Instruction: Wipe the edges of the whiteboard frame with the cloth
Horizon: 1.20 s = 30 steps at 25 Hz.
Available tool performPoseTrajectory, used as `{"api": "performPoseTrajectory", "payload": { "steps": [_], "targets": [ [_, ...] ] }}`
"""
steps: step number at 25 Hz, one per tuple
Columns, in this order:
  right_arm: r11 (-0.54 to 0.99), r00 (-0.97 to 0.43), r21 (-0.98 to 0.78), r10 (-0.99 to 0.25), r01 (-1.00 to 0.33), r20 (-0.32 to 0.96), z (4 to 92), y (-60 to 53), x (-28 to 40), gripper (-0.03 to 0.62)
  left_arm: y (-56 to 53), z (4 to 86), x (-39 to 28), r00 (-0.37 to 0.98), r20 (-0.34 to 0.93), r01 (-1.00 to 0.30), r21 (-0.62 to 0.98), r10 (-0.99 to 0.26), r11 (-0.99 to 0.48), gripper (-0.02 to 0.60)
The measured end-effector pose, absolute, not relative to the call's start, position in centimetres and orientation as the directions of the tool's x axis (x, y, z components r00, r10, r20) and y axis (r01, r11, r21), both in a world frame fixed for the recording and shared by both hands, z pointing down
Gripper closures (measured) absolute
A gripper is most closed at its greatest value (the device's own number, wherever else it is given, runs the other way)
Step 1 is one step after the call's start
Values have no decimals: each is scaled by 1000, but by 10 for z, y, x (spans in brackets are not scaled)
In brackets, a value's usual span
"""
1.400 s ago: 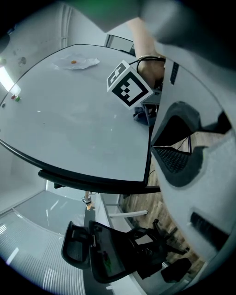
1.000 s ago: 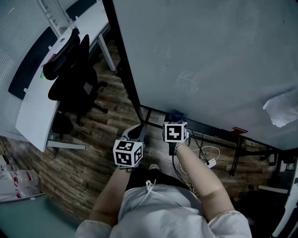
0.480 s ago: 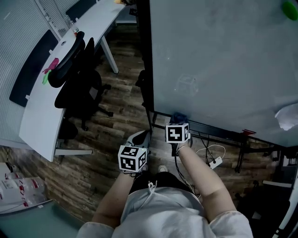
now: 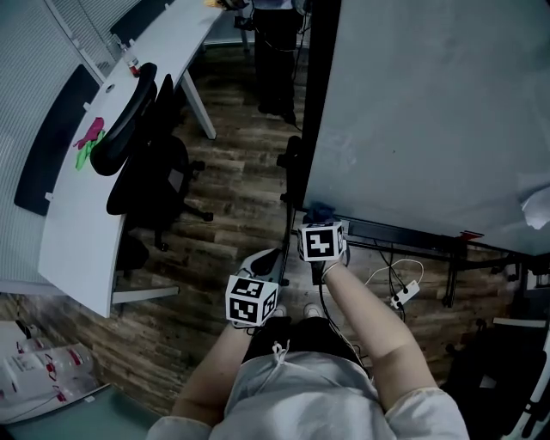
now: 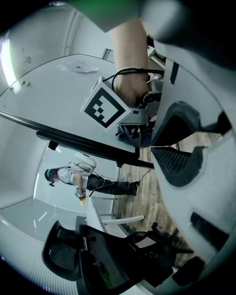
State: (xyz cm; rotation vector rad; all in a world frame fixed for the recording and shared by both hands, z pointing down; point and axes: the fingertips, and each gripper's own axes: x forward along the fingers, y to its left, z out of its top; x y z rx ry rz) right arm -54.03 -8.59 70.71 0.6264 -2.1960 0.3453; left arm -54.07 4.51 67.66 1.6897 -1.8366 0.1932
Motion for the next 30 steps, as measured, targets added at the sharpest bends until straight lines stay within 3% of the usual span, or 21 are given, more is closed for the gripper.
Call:
{"api": "performPoseTrajectory", "payload": {
  "steps": [16,30],
  "targets": [
    [833,-673,-155,-303,-530,674,693,-48,-568,516,74,685,-565,105,536,-956,286,-838,63,561],
    [842,-750,-160,-353,-515,560,617,-76,-440,516,-8,615,-497,159,419,-961,275,-894,-42,561]
  ]
}}
